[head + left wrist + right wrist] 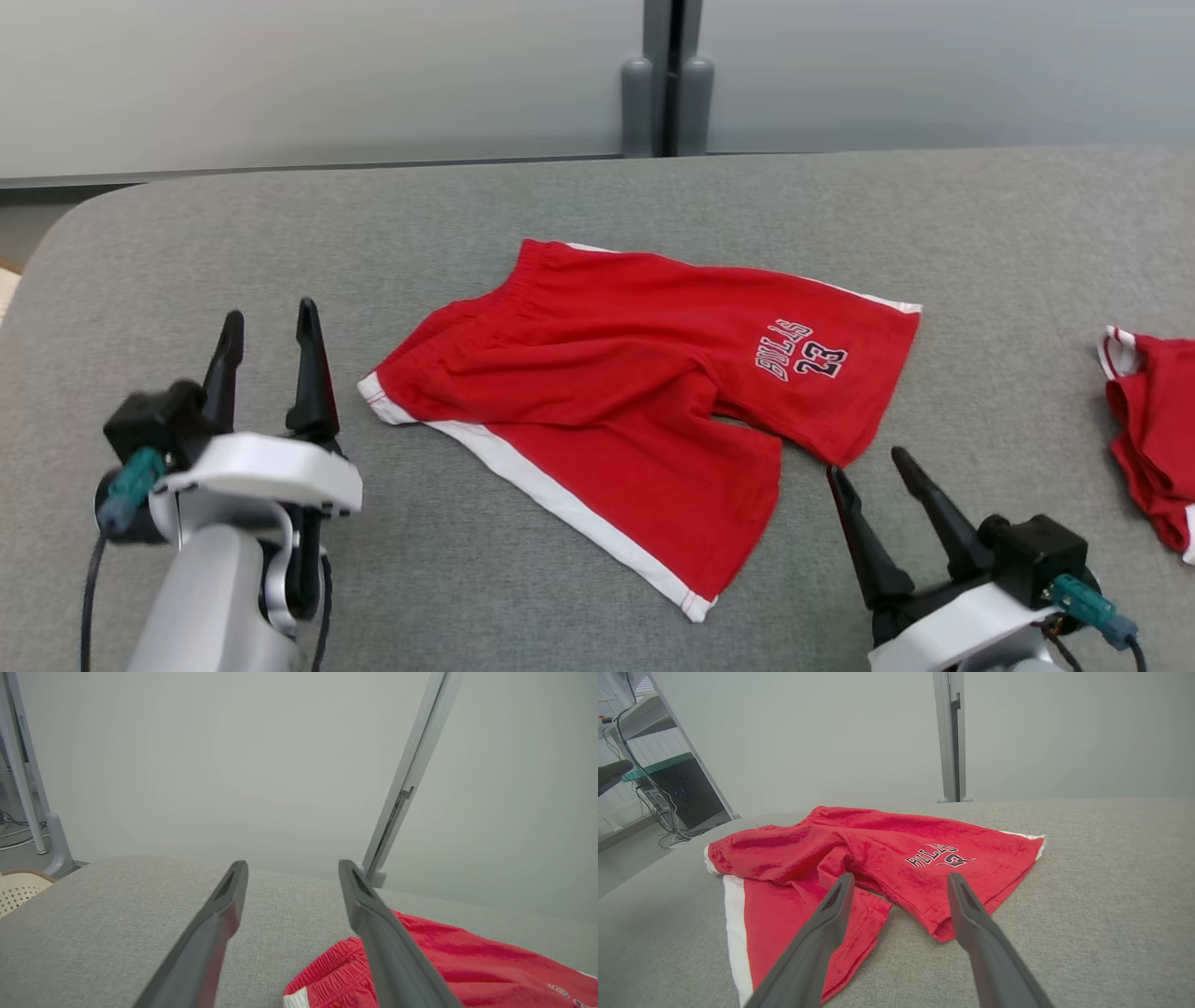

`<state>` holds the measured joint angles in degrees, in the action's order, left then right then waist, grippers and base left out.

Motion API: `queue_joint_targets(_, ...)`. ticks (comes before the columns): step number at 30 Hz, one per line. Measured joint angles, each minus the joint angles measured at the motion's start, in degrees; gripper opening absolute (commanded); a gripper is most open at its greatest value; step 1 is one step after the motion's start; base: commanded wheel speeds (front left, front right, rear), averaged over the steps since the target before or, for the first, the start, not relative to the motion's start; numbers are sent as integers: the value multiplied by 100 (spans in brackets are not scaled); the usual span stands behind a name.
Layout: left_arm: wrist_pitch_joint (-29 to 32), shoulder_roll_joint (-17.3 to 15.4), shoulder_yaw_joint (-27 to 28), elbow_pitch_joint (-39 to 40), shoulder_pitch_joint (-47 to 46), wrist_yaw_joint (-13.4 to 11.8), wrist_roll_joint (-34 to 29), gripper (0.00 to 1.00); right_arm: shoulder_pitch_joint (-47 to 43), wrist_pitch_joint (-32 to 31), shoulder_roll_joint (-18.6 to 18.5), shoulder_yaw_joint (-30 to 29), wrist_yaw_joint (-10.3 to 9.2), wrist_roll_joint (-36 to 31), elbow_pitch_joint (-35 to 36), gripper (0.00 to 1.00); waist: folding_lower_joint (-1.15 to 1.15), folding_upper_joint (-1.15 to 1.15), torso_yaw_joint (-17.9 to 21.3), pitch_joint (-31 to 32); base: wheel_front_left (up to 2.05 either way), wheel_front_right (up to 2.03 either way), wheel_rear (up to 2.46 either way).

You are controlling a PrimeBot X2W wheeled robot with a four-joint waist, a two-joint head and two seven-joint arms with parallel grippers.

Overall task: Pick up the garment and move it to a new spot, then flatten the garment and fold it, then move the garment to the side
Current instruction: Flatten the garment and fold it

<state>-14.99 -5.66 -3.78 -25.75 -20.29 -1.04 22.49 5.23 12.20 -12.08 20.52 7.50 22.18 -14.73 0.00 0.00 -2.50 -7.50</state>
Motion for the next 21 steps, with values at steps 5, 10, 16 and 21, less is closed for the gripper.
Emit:
queue_joint_targets(5,1,164,155,439,553,75,-167,100,-141,-181,35,62,0,157,-132,100,0,0,-210,80,0,0,0)
queue_joint_targets(10,0,270,98,638,956,158,-235,100,-179,-470,94,56,-1,391,-331,100,0,0,-495,121,0,0,0)
queue_joint_targets(16,0,279,-23,646,987,197,-213,100,-85,-888,178,-5,-1,452,-649,100,0,0,-767,99,0,0,0)
queue_joint_targets(21,0,282,-140,670,924,145,-123,100,41,-1228,309,-18,-1,502,-916,100,0,0,-892,29,0,0,0)
